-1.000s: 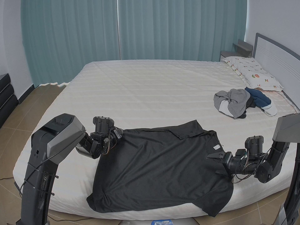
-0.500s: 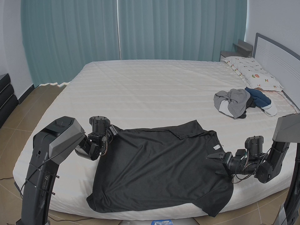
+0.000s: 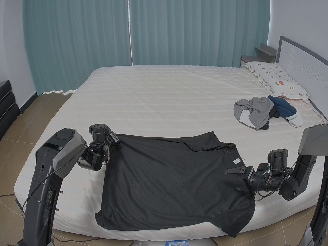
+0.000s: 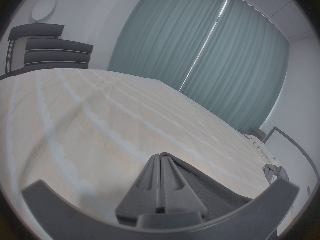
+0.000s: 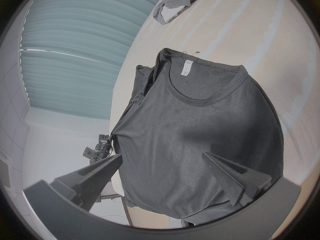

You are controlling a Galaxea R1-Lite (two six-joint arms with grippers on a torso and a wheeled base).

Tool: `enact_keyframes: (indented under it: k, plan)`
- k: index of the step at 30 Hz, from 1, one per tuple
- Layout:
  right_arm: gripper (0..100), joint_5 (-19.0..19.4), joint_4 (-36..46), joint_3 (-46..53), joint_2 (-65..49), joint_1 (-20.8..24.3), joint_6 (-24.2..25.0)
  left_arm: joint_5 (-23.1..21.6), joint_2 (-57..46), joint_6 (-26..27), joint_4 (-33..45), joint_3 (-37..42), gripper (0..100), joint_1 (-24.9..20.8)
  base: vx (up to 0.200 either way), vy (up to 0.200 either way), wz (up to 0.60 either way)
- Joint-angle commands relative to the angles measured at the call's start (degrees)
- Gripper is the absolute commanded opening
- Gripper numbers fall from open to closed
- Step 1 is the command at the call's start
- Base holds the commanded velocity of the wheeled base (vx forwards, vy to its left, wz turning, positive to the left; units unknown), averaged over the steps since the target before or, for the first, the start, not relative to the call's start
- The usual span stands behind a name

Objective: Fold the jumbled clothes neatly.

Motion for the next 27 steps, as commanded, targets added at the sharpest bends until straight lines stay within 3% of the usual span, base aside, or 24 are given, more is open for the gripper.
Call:
enact_keyframes:
  k: [1,2,10,15,20,25,27]
  plan:
    - [100,0.0,0.0,0.1,0.1,0.0,0.0,-0.1,0.6,-0.1,0.3,-0.4,0,0.6,0.0,0.0,0.0]
    - [100,0.0,0.0,0.1,0.1,0.0,0.0,-0.1,0.6,-0.1,0.3,-0.5,100,0.6,0.0,0.0,0.0]
    - [100,0.0,0.0,0.1,0.1,0.0,0.0,-0.4,2.0,-1.2,-0.3,-3.7,100,1.1,0.0,0.0,0.0]
    - [100,0.0,0.0,0.1,0.1,0.0,0.0,-0.6,1.3,-7.5,0.3,-4.8,100,2.9,0.0,0.0,0.0]
    - [100,0.0,0.0,0.1,0.1,0.0,0.0,-0.9,1.0,-10.1,0.4,-5.4,100,4.3,0.0,0.0,0.0]
    - [100,0.0,0.0,0.1,0.1,0.1,0.0,-1.5,-4.3,-19.9,0.6,-3.7,100,4.0,0.0,0.0,0.0]
    - [100,0.0,0.0,0.1,0.1,0.1,0.0,-5.0,-6.5,-23.0,2.0,-1.1,100,3.6,0.0,0.0,0.0]
